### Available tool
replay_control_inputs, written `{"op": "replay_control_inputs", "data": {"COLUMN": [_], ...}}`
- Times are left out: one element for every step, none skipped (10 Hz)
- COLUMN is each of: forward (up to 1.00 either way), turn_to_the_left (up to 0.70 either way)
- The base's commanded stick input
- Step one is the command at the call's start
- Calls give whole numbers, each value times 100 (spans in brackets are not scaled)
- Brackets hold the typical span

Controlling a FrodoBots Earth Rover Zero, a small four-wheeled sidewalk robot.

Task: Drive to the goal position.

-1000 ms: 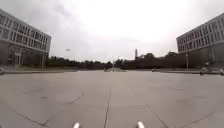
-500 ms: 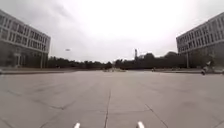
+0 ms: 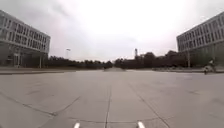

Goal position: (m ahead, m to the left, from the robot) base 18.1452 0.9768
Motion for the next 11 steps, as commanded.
{"op": "replay_control_inputs", "data": {"forward": [50,50,50,50,50,50,50,50,50,50,50], "turn_to_the_left": [0,0,0,0,0,0,0,0,0,0,0]}}
